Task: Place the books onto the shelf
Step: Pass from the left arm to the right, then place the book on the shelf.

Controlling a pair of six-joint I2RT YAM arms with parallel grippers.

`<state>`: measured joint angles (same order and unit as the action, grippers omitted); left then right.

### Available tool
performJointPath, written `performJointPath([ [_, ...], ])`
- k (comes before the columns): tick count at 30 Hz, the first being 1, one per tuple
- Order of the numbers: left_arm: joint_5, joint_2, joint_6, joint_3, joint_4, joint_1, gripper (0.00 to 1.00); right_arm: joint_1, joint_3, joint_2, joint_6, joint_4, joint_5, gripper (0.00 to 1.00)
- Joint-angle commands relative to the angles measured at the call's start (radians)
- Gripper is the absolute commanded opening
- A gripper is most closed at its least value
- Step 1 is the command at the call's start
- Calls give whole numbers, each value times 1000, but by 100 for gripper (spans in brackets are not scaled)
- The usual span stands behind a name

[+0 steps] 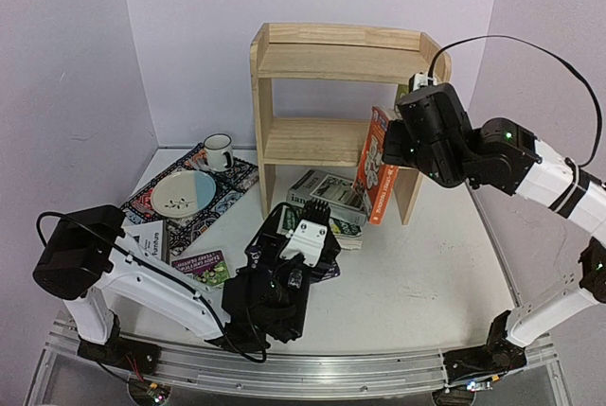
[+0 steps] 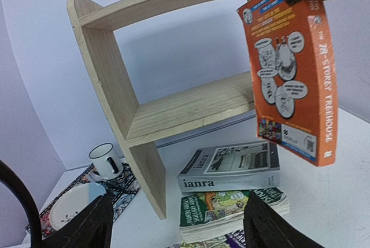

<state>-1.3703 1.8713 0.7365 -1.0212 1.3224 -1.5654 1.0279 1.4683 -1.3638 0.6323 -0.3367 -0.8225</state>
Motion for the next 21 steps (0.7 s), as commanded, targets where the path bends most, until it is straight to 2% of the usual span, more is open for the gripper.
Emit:
performJointPath([
  [1, -100, -41, 68, 3, 251, -3, 79, -3, -15, 68, -25, 63, -48, 0],
  [6, -77, -63, 113, 42, 252, -4, 80, -3, -46, 92, -36, 66, -29, 0],
  [13, 111, -156, 233, 195, 244, 14, 83, -3, -80, 121, -52, 68, 20, 0],
  [17, 184, -207, 296, 279, 213, 26, 83, -3, -99, 143, -92, 70, 60, 0],
  [21, 221, -203, 378, 320, 180, 26, 89, -2, -116, 167, -127, 73, 81, 0],
])
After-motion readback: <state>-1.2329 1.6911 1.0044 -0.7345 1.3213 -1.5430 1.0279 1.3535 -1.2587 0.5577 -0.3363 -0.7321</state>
